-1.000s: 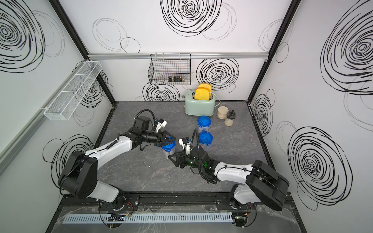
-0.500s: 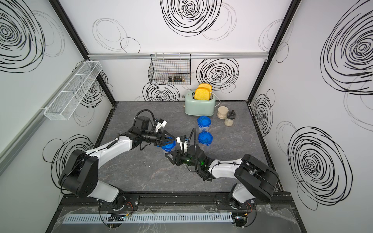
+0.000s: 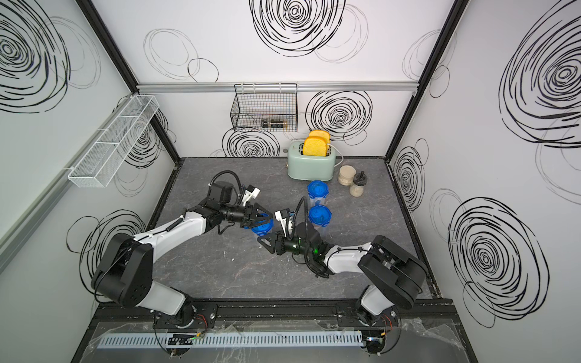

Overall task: Take out toiletry kits
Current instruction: Unfasten the latch on the container.

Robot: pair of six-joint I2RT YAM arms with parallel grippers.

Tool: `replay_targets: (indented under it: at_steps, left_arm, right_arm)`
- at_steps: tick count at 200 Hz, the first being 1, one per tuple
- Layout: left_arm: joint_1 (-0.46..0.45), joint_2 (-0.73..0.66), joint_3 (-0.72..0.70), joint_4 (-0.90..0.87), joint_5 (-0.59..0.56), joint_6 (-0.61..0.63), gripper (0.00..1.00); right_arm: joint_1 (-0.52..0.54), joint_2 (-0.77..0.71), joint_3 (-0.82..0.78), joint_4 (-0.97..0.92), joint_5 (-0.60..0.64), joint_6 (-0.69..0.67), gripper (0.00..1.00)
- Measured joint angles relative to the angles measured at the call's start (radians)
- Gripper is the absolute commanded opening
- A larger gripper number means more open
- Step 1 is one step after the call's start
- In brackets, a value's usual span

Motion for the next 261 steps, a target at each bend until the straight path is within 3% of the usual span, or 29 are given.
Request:
replay_targets:
  at_steps: [119,261]
  left_arm:
    - [-0.001,0.000,0.000,0.002,-0.002,0.012,0.53]
    - [0.003,0.000,0.000,-0.005,-0.004,0.023,0.53]
  right_arm:
    - [-0.052,0.112,0.024,0.130,-0.169,-0.133,0.52]
    - [-0.066,0.211,0.039,0.279,-0.296,-0.174,0.51]
